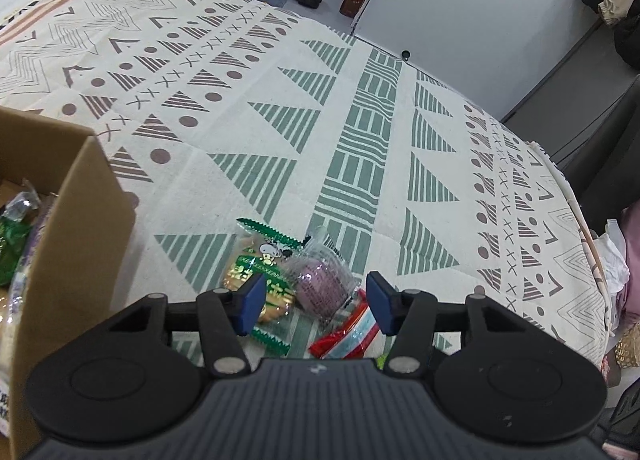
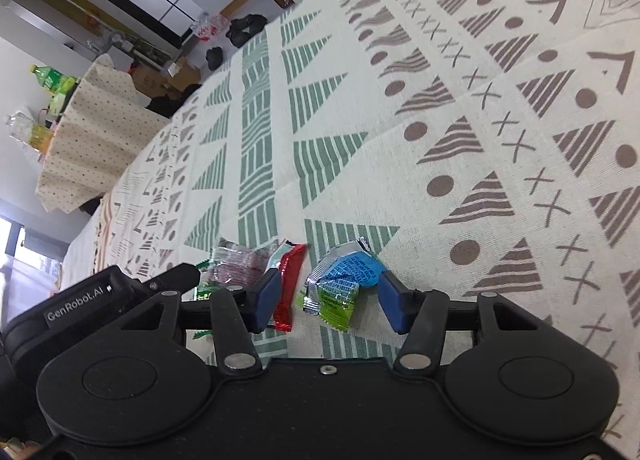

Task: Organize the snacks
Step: 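Grasp the purple packet with left gripper while right grasps the blue-green packet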

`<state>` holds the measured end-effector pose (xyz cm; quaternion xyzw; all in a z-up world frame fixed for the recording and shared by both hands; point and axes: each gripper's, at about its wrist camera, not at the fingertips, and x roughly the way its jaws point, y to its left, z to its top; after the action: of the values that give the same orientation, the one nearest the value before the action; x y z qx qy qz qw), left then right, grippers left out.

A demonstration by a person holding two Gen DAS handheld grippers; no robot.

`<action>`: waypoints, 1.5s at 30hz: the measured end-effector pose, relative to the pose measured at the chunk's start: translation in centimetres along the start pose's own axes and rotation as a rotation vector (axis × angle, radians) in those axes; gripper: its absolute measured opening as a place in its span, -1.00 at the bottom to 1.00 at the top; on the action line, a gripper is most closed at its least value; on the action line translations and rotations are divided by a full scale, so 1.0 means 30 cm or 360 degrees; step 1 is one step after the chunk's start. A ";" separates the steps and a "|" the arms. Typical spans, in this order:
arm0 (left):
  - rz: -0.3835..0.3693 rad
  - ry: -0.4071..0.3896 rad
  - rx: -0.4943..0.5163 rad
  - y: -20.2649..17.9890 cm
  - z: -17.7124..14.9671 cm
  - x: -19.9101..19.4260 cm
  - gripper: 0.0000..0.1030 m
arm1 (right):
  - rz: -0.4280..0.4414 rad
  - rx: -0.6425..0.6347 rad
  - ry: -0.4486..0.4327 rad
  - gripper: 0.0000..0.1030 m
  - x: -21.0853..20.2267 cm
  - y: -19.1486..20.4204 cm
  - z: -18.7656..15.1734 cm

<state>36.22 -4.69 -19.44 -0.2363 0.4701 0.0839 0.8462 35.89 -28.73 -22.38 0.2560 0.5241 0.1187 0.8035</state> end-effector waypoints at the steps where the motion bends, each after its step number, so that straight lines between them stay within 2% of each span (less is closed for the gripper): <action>1: 0.0002 0.0005 0.0006 -0.002 0.002 0.010 0.05 | -0.0009 0.0002 0.0006 -0.01 0.010 -0.002 0.000; 6: 0.0021 0.0014 0.0019 -0.012 0.007 0.057 0.06 | -0.0032 0.0021 0.0050 -0.49 0.061 -0.014 0.000; 11: 0.0057 -0.0005 0.0084 -0.043 0.009 0.086 0.06 | -0.0074 0.0044 -0.0019 -0.51 0.046 -0.022 0.015; 22: 0.0212 -0.0069 0.0277 -0.123 -0.021 0.135 0.05 | -0.0070 0.0070 -0.0013 -0.51 0.041 -0.039 0.019; 28: 0.0189 -0.0044 0.0235 -0.117 -0.004 0.119 -0.17 | -0.0062 0.0066 -0.0014 -0.51 0.037 -0.039 0.021; 32: 0.0164 -0.0074 0.0218 -0.114 -0.005 0.079 -0.27 | -0.0048 0.0061 -0.0027 -0.53 0.031 -0.036 0.024; 45: 0.0139 -0.0150 0.0186 -0.098 -0.018 -0.075 -0.29 | 0.0032 0.0022 -0.0084 -0.57 -0.021 0.000 0.022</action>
<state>35.67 -7.34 -16.87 -0.1616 0.4438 0.1042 0.8752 36.21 -29.21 -21.66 0.2700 0.5010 0.1164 0.8140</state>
